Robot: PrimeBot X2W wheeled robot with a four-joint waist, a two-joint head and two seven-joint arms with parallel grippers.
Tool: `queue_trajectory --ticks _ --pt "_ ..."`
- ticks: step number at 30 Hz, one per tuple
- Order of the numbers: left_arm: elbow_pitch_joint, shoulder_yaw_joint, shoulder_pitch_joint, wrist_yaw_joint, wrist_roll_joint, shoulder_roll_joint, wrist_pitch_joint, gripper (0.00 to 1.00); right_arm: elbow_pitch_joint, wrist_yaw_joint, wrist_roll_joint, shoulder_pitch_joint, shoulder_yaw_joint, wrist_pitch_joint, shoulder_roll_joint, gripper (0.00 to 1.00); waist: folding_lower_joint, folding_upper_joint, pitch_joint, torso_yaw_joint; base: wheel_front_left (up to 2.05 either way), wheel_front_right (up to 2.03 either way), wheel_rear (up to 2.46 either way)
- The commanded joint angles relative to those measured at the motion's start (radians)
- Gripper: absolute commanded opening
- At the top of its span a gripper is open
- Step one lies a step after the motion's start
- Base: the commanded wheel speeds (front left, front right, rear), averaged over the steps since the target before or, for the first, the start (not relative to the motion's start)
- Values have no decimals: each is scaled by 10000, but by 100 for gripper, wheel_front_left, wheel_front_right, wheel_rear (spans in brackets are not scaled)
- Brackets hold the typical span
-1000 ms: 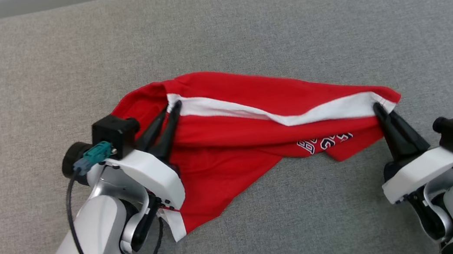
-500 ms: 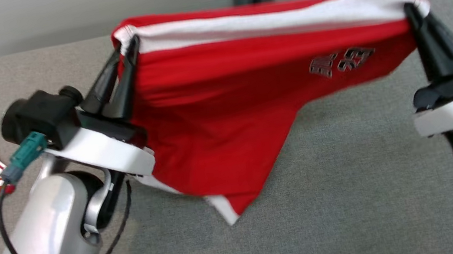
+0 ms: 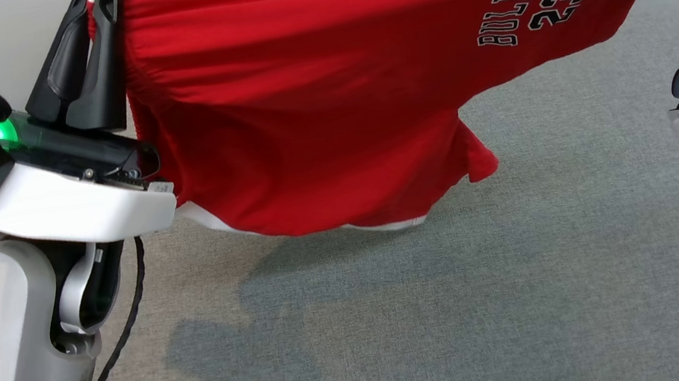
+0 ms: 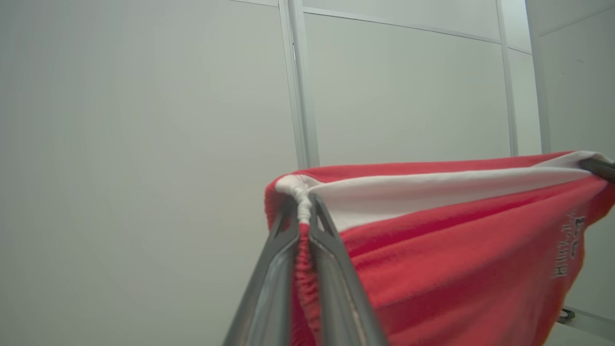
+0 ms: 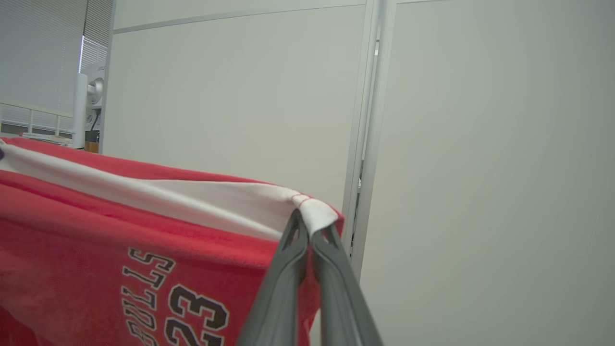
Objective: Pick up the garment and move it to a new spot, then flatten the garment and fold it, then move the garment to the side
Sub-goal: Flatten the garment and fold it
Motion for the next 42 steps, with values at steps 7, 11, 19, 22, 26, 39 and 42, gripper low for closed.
queue_trajectory --ticks 7,11,19,22,26,39,42 --pt "-159 65 300 78 -229 24 -39 0 31 -5 115 59 -94 256 86 0 0 0 218 -61 0 0 0" --pt "32 56 -42 -16 -290 -92 -167 0 276 -5 249 -329 -114 244 102 0 0 0 514 -85 0 0 0" --pt "1374 37 -1787 -493 -383 -466 -618 0 1584 -5 738 -2380 200 14 123 0 0 0 1525 -121 0 0 0" --pt "2152 5 -2762 -703 -339 -633 -825 0 2357 -5 1008 -3496 224 -95 163 0 0 0 1938 -96 0 0 0" --pt "3473 -44 -4192 -1051 -373 -1026 -1198 0 3718 -5 1289 -5017 179 -426 291 0 0 0 2347 -46 0 0 0" --pt "9142 222 -6663 -1832 -1110 -2128 -2287 0 8808 -5 1568 -8166 1358 -1904 1363 0 0 0 2983 -185 0 0 0" --pt "10262 128 -6846 -1937 -1180 -2331 -2377 0 9825 -4 1711 -8377 1783 -2169 1645 0 0 0 3097 -231 0 0 0"
